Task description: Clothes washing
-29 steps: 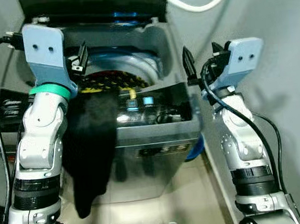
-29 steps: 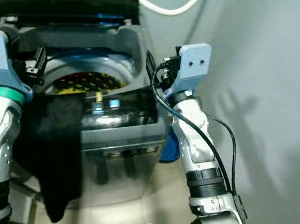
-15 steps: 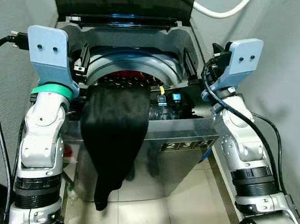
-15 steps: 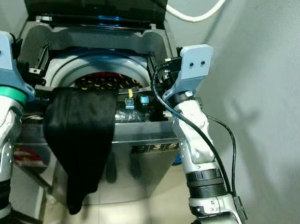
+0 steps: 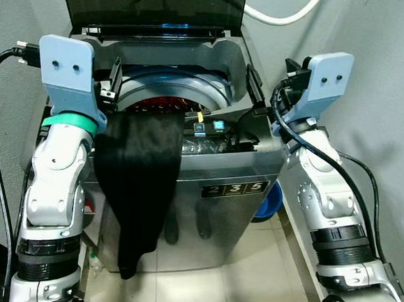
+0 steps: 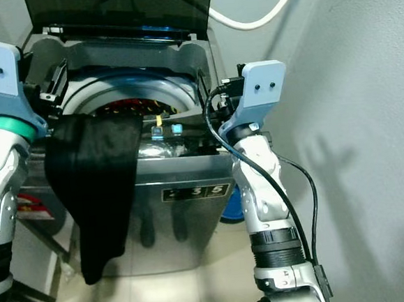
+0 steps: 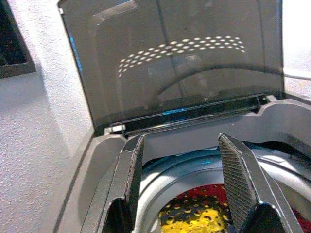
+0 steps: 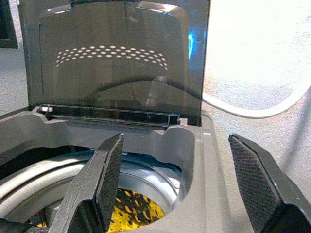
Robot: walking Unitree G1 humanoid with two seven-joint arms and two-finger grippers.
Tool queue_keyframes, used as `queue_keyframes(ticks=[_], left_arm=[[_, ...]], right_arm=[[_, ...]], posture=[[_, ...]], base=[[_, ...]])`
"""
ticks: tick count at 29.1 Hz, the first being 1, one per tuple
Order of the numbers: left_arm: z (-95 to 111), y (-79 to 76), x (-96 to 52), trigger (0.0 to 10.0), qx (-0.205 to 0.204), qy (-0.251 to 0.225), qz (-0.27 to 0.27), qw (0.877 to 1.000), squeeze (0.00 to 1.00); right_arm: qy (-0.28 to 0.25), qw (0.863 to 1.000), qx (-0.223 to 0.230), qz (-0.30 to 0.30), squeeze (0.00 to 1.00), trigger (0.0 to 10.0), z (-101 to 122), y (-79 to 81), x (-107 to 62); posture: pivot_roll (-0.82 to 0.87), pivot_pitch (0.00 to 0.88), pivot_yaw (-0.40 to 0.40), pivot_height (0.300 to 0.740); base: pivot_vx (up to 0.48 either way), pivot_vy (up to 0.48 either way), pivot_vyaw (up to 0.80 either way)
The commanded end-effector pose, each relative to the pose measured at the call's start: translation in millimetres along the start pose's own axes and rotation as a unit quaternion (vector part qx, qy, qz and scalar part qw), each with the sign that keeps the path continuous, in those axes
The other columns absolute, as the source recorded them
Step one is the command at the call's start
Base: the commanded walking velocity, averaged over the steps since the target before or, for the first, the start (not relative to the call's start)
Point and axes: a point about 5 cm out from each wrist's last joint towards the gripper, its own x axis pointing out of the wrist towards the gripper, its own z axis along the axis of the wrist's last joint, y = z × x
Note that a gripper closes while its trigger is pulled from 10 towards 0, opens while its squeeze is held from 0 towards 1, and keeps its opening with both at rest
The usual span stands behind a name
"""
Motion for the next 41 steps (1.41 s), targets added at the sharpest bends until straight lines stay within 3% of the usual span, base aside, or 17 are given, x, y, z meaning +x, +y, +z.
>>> queue_keyframes(ticks=[1, 10, 29, 30, 31, 32, 33, 35, 36, 38, 41], left_arm=[[-1.0, -2.4, -0.8, 10.0, -0.001, 0.003, -0.008, 1.0, 0.0], [-1.2, -1.5, -0.5, 10.0, -0.007, 0.006, -0.007, 1.0, 0.0], [-4.3, -3.2, -1.2, 10.0, 0.026, 0.018, -0.035, 0.999, 0.0], [-0.9, -1.8, -5.6, 10.0, 0.025, 0.019, -0.087, 0.996, 0.0], [-0.9, -1.8, -5.6, 10.0, 0.025, 0.019, -0.087, 0.996, 0.0], [3.1, 0.6, -13.4, 10.0, 0.024, 0.025, -0.145, 0.989, 0.0], [3.1, 0.6, -13.4, 10.0, 0.024, 0.025, -0.145, 0.989, 0.0], [9.9, 5.6, -41.2, 10.0, 0.016, 0.051, -0.258, 0.965, 0.0], [9.9, 5.6, -41.2, 10.0, 0.016, 0.051, -0.258, 0.965, 0.0], [7.4, 8.8, -67.0, 10.0, -0.012, 0.09, -0.303, 0.949, 0.0], [4.3, 9.7, -74.9, 10.0, -0.026, 0.107, -0.305, 0.946, 0.0]], right_arm=[[0.0, 1.0, 0.001, -0.004, 0.0, 10.0, -0.8, -1.3, -3.0], [0.001, 1.0, 0.003, -0.004, 0.0, 10.0, -1.4, -0.9, -3.4], [0.001, 1.0, 0.002, -0.001, 0.0, 10.0, -1.4, 0.2, -3.7], [0.001, 1.0, -0.004, 0.005, 0.0, 10.0, -1.0, 0.5, -3.9], [0.001, 1.0, -0.004, 0.005, 0.0, 10.0, -1.0, 0.5, -3.9], [0.001, 1.0, -0.009, 0.014, 0.0, 10.0, -0.5, 1.0, -4.3], [0.001, 1.0, -0.009, 0.014, 0.0, 10.0, -0.5, 1.0, -4.3], [0.001, 0.999, -0.016, 0.033, 0.0, 10.0, 0.7, 2.3, -5.1], [0.001, 0.999, -0.016, 0.033, 0.0, 10.0, 0.7, 2.3, -5.1], [-0.003, 0.999, -0.017, 0.051, 0.0, 10.0, 3.3, 4.0, -4.6], [-0.006, 0.998, -0.017, 0.061, 0.0, 10.0, 5.1, 5.3, -3.9]], posture=[[0.05, 0.072, -0.023, 0.74], [0.05, 0.073, -0.023, 0.74], [0.05, 0.076, -0.025, 0.74], [0.05, 0.078, -0.025, 0.74], [0.05, 0.078, -0.025, 0.74], [0.06, 0.081, -0.024, 0.74], [0.06, 0.081, -0.024, 0.74], [0.06, 0.084, -0.022, 0.74], [0.06, 0.084, -0.022, 0.74], [0.07, 0.09, -0.024, 0.74], [0.08, 0.091, -0.024, 0.74]], base=[[0.0, 0.0, 0.0], [0.0, 0.447, 0.0], [0.0, 0.0, 0.0], [0.0, 0.0, 0.0], [0.0, 0.0, 0.0], [0.0, 0.0, 0.0], [0.0, 0.0, 0.0], [0.0, 0.0, 0.0], [0.0, 0.0, 0.0], [0.0, 0.0, 0.0], [0.0, 0.0, 0.0]])
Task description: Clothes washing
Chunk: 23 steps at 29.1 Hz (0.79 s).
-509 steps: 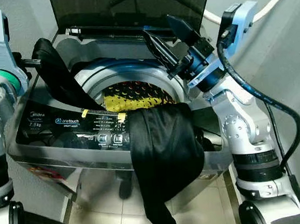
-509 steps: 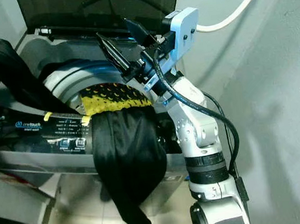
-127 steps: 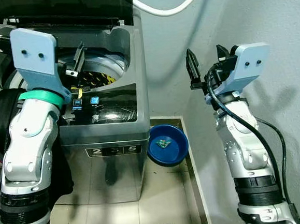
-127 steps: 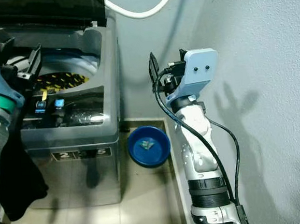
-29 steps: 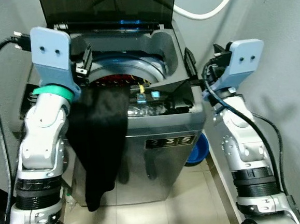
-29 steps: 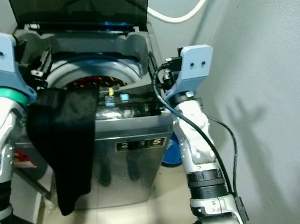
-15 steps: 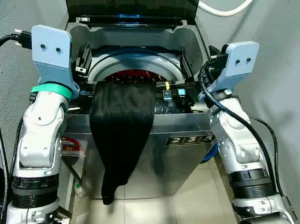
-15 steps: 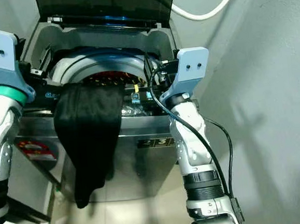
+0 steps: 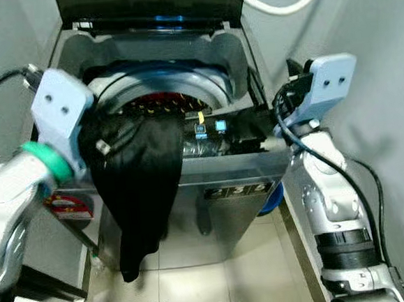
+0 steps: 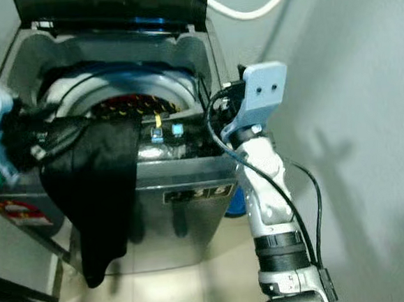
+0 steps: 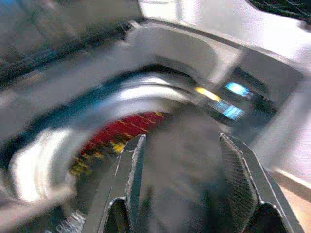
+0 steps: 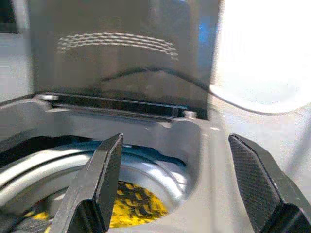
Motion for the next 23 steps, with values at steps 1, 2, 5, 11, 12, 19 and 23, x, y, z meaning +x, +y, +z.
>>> queue_keyframes(ticks=[1, 2, 5, 11, 12, 19, 23], left_arm=[[-5.5, -4.9, -6.2, 10.0, -0.027, 0.013, -0.004, 1.0, 0.0], [-5.5, -4.9, -6.2, 10.0, -0.027, 0.013, -0.004, 1.0, 0.0], [-23.3, -5.0, -6.2, 10.0, -0.042, 0.042, 0.026, 0.998, 0.0], [-42.1, 4.9, 11.4, 10.0, -0.056, 0.058, 0.035, 0.996, 0.0], [-41.5, 6.5, 14.0, 10.0, -0.061, 0.056, 0.024, 0.996, 0.0], [-44.1, 9.2, 17.1, 10.0, -0.072, 0.069, -0.003, 0.995, 0.0], [-45.9, 7.6, 16.5, 10.0, -0.074, 0.074, -0.01, 0.995, 0.0]], right_arm=[[-0.003, 1.0, -0.004, 0.024, 0.0, 10.0, 3.8, 1.7, 0.5], [-0.003, 1.0, -0.004, 0.024, 0.0, 10.0, 3.8, 1.7, 0.5], [-0.007, 0.999, -0.01, 0.05, 0.0, 10.0, 8.0, 4.3, 3.8], [-0.003, 0.999, -0.008, 0.042, 0.0, 10.0, 6.5, 1.9, 7.1], [-0.003, 0.999, -0.007, 0.042, 0.0, 10.0, 6.2, 2.6, 6.7], [-0.002, 0.999, -0.003, 0.038, 0.0, 10.0, 5.2, 3.6, 3.8], [-0.002, 0.999, -0.003, 0.038, 0.0, 10.0, 5.0, 3.5, 3.0]], posture=[[0.08, 0.093, -0.029, 0.74], [0.08, 0.093, -0.029, 0.74], [0.08, 0.093, -0.043, 0.74], [0.08, 0.092, -0.047, 0.74], [0.07, 0.09, -0.043, 0.74], [0.07, 0.088, -0.031, 0.74], [0.06, 0.088, -0.028, 0.74]], base=[[0.0, 0.0, 0.0], [0.0, 0.0, 0.0], [0.0, 0.0, 0.0], [0.0, 0.0, 0.0], [0.0, 0.0, 0.0], [0.0, 0.0, 0.0], [0.0, 0.0, 0.0]])
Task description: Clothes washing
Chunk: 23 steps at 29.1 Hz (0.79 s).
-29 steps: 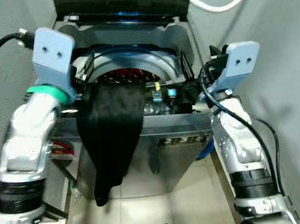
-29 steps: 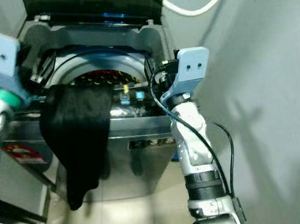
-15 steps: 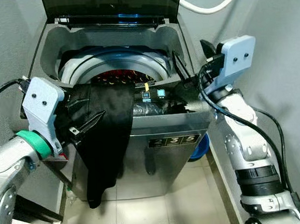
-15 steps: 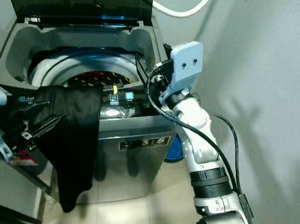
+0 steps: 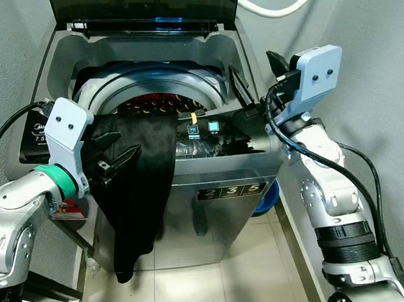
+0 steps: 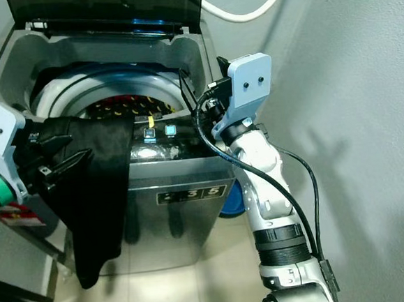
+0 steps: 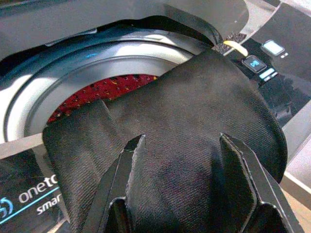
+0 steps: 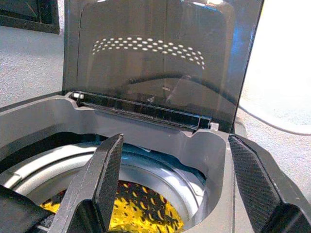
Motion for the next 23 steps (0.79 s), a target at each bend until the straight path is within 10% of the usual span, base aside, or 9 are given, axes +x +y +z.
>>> queue_keyframes(ticks=[1, 11, 12, 17, 19, 20, 23], left_arm=[[-7.7, -4.9, -0.8, 10.0, -0.011, 0.017, -0.019, 1.0, 0.0], [-21.2, -10.8, -4.3, 9.4, -0.023, 0.034, -0.031, 0.999, 0.0], [-22.8, -11.0, -4.7, 7.1, -0.026, 0.035, -0.03, 0.999, 0.0], [-24.9, -10.9, -5.1, 2.8, -0.032, 0.036, -0.028, 0.998, 0.0], [-24.9, -10.9, -5.1, 2.8, -0.032, 0.036, -0.028, 0.998, 0.0], [-25.0, -10.4, -5.0, 0.0, -0.033, 0.037, -0.026, 0.998, 0.0], [-24.3, -9.6, -5.0, 0.0, -0.032, 0.036, -0.025, 0.999, 0.0]], right_arm=[[0.005, 1.0, 0.003, -0.005, 0.0, 10.0, -1.4, -1.0, -3.5], [0.007, 1.0, 0.004, -0.002, 0.0, 10.0, -2.3, -1.4, -3.7], [0.007, 1.0, 0.004, -0.001, 0.0, 10.0, -2.3, -1.2, -3.4], [0.008, 1.0, 0.005, 0.0, 0.0, 10.0, -2.4, -0.6, -2.9], [0.008, 1.0, 0.005, 0.0, 0.0, 10.0, -2.4, -0.6, -2.9], [0.008, 1.0, 0.005, -0.001, 0.0, 10.0, -2.5, -0.6, -3.2], [0.01, 1.0, 0.006, -0.003, 0.0, 10.0, -2.9, -0.7, -4.0]], posture=[[0.06, 0.088, -0.028, 0.74], [0.06, 0.088, -0.037, 0.74], [0.06, 0.09, -0.038, 0.74], [0.06, 0.094, -0.036, 0.74], [0.06, 0.094, -0.036, 0.74], [0.06, 0.096, -0.035, 0.74], [0.06, 0.099, -0.032, 0.74]], base=[[0.0, 0.0, 0.0], [0.0, 0.0, 0.0], [0.0, 0.0, 0.0], [0.0, 0.0, 0.0], [0.0, 0.0, 0.0], [0.0, 0.0, 0.0], [0.0, 0.0, 0.0]])
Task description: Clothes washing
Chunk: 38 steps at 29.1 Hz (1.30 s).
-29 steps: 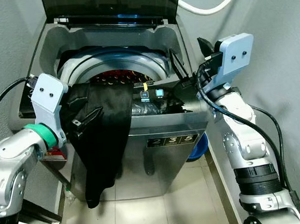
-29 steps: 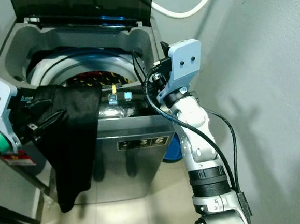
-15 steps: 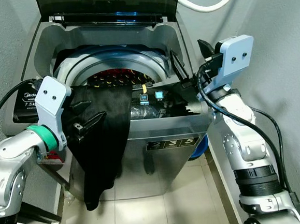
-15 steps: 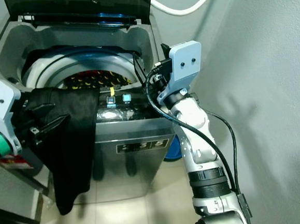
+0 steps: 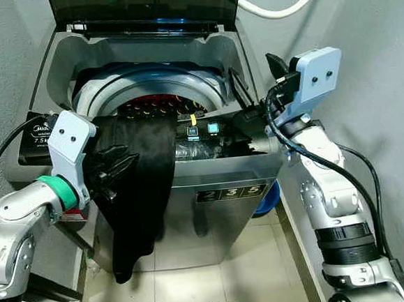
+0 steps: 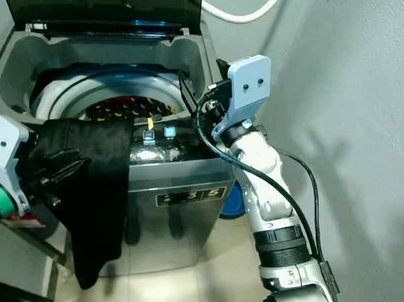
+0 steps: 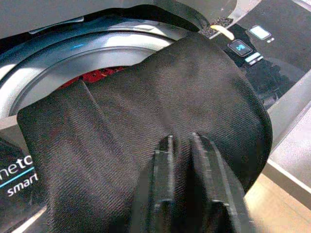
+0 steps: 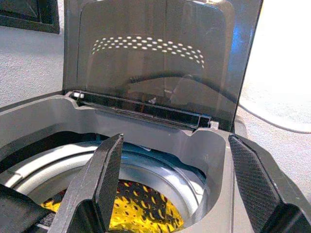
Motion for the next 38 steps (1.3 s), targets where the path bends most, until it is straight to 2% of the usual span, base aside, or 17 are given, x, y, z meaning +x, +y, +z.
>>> queue_keyframes(ticks=[1, 17, 21, 22, 23, 24, 25, 26, 27, 28, 29, 30, 32, 38], left_arm=[[-12.1, -2.5, 1.0, 0.0, -0.022, 0.023, -0.007, 0.999, 0.0], [-9.3, -2.4, 0.2, 0.0, -0.018, 0.018, -0.005, 1.0, 0.0], [-1.7, -0.5, 1.4, 0.0, -0.007, -0.001, 0.0, 1.0, 0.0], [8.2, 0.8, 3.2, 0.0, 0.006, -0.024, 0.004, 1.0, 0.0], [22.3, 2.7, 5.6, 4.8, 0.021, -0.057, 0.009, 0.998, 0.0], [22.3, 2.7, 5.6, 4.8, 0.021, -0.057, 0.009, 0.998, 0.0], [39.3, 3.9, 7.6, 10.0, 0.039, -0.092, 0.011, 0.995, 0.0], [39.3, 3.9, 7.6, 10.0, 0.039, -0.092, 0.011, 0.995, 0.0], [56.8, 4.0, 8.9, 10.0, 0.058, -0.125, 0.01, 0.99, 0.0], [56.8, 4.0, 8.9, 10.0, 0.058, -0.125, 0.01, 0.99, 0.0], [70.8, 3.4, 9.5, 10.0, 0.074, -0.149, 0.008, 0.986, 0.0], [70.8, 3.4, 9.5, 10.0, 0.074, -0.149, 0.008, 0.986, 0.0], [88.2, 0.8, 9.5, 10.0, 0.098, -0.171, -0.004, 0.98, 0.0], [92.5, -1.0, 9.2, 10.0, 0.115, -0.158, -0.011, 0.981, 0.0]], right_arm=[[0.005, 1.0, 0.004, -0.004, 0.0, 10.0, -1.3, -0.6, -3.1], [0.006, 1.0, 0.007, -0.003, 0.0, 10.0, -1.7, 1.3, -4.0], [0.007, 1.0, 0.008, -0.003, 0.0, 10.0, -2.0, 1.5, -4.1], [0.007, 1.0, 0.008, -0.003, 0.0, 10.0, -2.2, 1.7, -4.1], [0.007, 1.0, 0.008, -0.003, 0.0, 10.0, -2.2, 2.0, -4.1], [0.007, 1.0, 0.008, -0.003, 0.0, 10.0, -2.2, 2.0, -4.1], [0.007, 1.0, 0.009, -0.003, 0.0, 10.0, -2.4, 2.2, -4.0], [0.007, 1.0, 0.009, -0.003, 0.0, 10.0, -2.4, 2.2, -4.0], [0.007, 1.0, 0.009, -0.003, 0.0, 10.0, -2.4, 2.4, -4.0], [0.007, 1.0, 0.009, -0.003, 0.0, 10.0, -2.4, 2.4, -4.0], [0.007, 1.0, 0.009, -0.003, 0.0, 10.0, -2.4, 2.6, -3.9], [0.007, 1.0, 0.009, -0.003, 0.0, 10.0, -2.4, 2.6, -3.9], [0.007, 1.0, 0.009, -0.004, 0.0, 10.0, -2.5, 3.0, -4.0], [0.007, 1.0, 0.011, -0.005, 0.0, 10.0, -2.7, 3.6, -4.7]], posture=[[0.06, 0.1, -0.032, 0.74], [0.06, 0.106, -0.033, 0.74], [0.06, 0.106, -0.033, 0.74], [0.06, 0.106, -0.033, 0.74], [0.06, 0.107, -0.032, 0.74], [0.06, 0.107, -0.032, 0.74], [0.06, 0.107, -0.031, 0.74], [0.06, 0.107, -0.031, 0.74], [0.06, 0.106, -0.029, 0.74], [0.06, 0.106, -0.029, 0.74], [0.06, 0.107, -0.028, 0.74], [0.06, 0.107, -0.028, 0.74], [0.06, 0.106, -0.025, 0.74], [0.06, 0.106, -0.018, 0.74]], base=[[0.0, 0.0, 0.0], [0.0, 0.0, 0.0], [0.0, 0.0, 0.0], [0.0, 0.0, 0.0], [0.0, 0.0, 0.0], [0.0, 0.0, 0.0], [0.0, 0.0, 0.0], [0.0, 0.0, 0.0], [0.0, 0.0, 0.0], [0.0, 0.0, 0.0], [0.0, 0.0, 0.0], [0.0, 0.0, 0.0], [0.0, 0.0, 0.0], [0.0, 0.0, 0.0]])
